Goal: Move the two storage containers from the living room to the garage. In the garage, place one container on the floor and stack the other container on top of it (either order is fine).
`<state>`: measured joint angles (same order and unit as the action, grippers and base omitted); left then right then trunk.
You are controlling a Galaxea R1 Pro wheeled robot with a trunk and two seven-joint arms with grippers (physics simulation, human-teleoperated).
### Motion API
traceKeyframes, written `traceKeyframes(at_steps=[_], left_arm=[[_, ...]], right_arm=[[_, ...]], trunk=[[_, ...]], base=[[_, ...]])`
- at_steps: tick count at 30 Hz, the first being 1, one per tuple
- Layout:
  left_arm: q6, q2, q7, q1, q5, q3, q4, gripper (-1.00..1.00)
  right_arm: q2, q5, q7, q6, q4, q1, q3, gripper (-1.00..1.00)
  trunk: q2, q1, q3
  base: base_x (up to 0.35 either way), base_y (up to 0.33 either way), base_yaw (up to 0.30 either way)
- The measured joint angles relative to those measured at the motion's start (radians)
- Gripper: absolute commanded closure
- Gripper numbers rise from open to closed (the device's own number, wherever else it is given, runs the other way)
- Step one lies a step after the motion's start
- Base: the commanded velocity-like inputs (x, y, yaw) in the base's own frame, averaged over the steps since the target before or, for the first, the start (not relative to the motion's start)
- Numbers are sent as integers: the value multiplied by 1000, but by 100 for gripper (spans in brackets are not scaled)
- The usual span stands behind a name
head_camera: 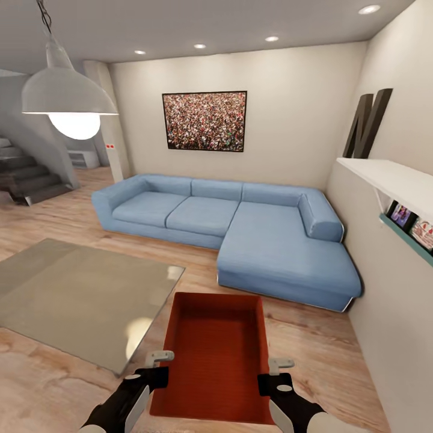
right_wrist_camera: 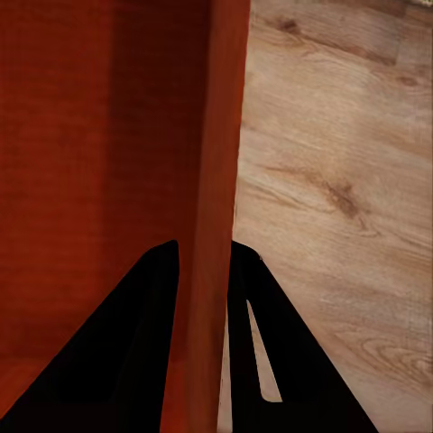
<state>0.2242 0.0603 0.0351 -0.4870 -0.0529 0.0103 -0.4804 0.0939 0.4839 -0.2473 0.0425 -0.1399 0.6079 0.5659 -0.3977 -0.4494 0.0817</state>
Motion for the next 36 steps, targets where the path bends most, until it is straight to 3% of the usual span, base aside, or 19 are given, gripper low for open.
traceKeyframes(at_steps=[36], left_arm=[[1, 0, -1, 0, 2, -1, -2, 100]], right_arm=[[0, -2, 1, 0, -1, 0, -2, 100]], trunk=[[0, 0, 0]], base=[[0, 0, 268]])
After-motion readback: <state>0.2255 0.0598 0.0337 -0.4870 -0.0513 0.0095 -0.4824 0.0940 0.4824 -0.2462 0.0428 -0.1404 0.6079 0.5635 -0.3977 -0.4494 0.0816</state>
